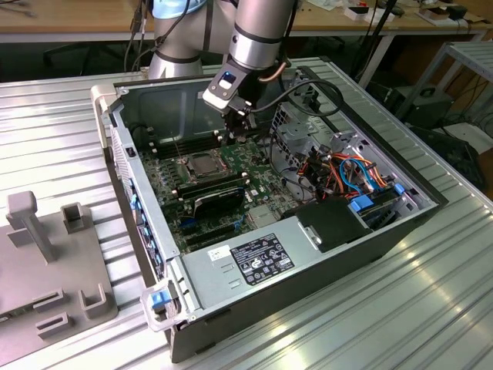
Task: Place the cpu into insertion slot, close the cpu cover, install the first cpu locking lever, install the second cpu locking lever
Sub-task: 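Close the cpu cover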
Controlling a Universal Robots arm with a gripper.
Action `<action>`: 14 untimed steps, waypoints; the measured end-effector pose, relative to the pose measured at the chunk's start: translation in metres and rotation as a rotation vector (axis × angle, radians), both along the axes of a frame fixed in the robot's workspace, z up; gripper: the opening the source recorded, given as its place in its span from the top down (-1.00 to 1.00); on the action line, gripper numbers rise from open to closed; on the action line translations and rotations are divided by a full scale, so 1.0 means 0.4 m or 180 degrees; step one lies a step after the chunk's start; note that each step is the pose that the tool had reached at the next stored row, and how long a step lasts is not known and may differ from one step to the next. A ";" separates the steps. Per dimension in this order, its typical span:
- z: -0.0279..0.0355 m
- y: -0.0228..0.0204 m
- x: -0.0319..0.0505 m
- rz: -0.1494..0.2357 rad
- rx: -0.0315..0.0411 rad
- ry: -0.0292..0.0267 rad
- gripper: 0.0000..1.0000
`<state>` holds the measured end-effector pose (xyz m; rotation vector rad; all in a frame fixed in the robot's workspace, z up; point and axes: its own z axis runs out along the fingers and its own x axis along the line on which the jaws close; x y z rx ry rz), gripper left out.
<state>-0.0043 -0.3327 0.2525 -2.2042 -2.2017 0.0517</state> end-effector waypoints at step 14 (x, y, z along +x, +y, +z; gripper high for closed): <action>0.000 0.000 -0.007 0.0000 0.0000 0.0000 0.79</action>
